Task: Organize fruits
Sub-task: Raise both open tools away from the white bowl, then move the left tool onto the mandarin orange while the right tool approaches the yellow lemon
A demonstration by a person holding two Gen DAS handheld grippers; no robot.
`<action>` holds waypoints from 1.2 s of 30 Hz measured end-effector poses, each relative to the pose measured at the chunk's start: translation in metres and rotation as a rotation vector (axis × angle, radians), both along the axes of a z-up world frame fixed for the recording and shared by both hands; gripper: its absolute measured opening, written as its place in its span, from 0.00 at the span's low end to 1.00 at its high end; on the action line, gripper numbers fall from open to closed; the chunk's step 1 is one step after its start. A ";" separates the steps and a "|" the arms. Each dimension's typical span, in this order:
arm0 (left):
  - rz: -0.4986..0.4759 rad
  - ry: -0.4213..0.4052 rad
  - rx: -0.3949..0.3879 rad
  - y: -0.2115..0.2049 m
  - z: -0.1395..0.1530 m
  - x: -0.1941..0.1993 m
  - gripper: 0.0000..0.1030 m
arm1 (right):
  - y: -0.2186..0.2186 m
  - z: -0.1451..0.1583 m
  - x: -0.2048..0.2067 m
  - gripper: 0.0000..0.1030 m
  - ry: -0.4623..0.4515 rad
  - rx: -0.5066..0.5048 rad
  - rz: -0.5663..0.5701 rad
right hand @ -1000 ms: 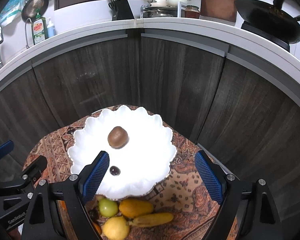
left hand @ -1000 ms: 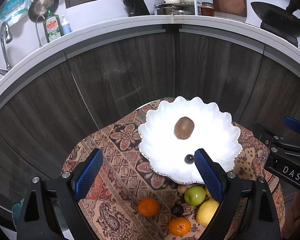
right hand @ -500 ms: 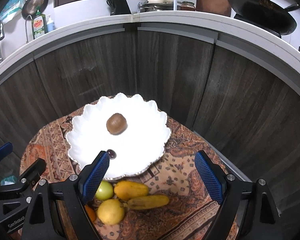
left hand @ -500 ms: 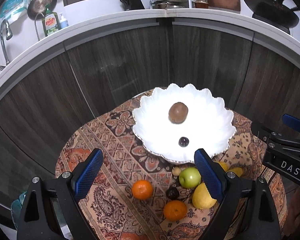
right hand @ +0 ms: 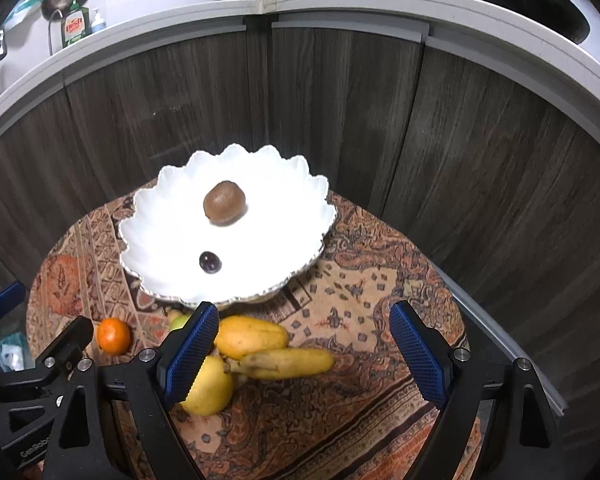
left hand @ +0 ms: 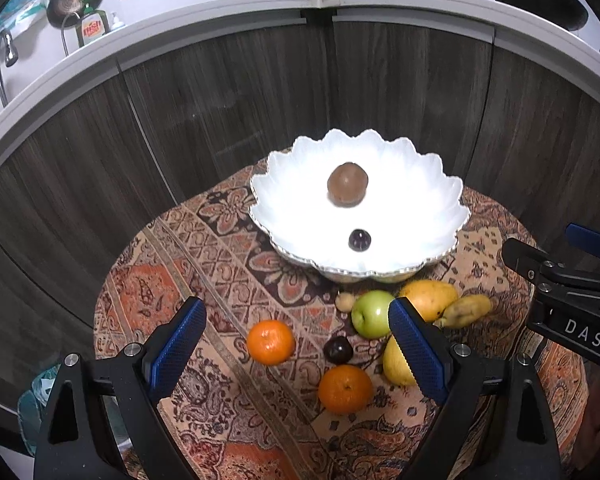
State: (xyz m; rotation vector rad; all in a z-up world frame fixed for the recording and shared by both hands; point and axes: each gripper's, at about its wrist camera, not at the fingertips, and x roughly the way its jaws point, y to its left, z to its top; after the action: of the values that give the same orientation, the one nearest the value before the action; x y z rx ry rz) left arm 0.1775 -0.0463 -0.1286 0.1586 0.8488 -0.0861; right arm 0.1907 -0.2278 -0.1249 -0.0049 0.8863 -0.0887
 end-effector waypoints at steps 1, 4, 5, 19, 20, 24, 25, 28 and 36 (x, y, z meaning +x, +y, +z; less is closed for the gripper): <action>0.000 0.002 -0.001 0.000 -0.002 -0.001 0.90 | 0.000 -0.003 -0.002 0.85 0.001 -0.002 -0.001; 0.001 0.007 -0.006 0.002 -0.009 -0.005 0.90 | 0.000 -0.010 -0.006 0.85 0.008 -0.004 -0.002; 0.001 0.009 -0.009 0.002 -0.012 -0.006 0.90 | 0.000 -0.013 -0.007 0.85 0.011 -0.004 -0.002; -0.006 0.059 -0.021 0.001 -0.050 -0.013 0.90 | 0.001 -0.052 -0.021 0.85 0.068 0.002 -0.013; -0.007 0.064 -0.024 0.001 -0.053 -0.013 0.90 | 0.001 -0.054 -0.021 0.85 0.072 0.003 -0.014; -0.010 0.076 -0.028 0.000 -0.065 -0.014 0.90 | 0.001 -0.062 -0.023 0.85 0.080 0.002 -0.016; -0.011 0.079 -0.028 0.000 -0.068 -0.014 0.90 | 0.001 -0.064 -0.023 0.85 0.080 0.001 -0.016; -0.012 0.094 -0.026 -0.001 -0.076 -0.014 0.89 | 0.001 -0.071 -0.023 0.85 0.091 0.001 -0.019; -0.026 0.127 -0.013 -0.006 -0.097 -0.014 0.81 | -0.002 -0.083 -0.022 0.85 0.118 0.004 -0.026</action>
State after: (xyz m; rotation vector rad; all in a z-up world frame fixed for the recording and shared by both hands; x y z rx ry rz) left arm 0.1638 -0.0526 -0.2251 0.1531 0.9724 -0.1270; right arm 0.1687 -0.2299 -0.2082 0.0053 1.0050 -0.1120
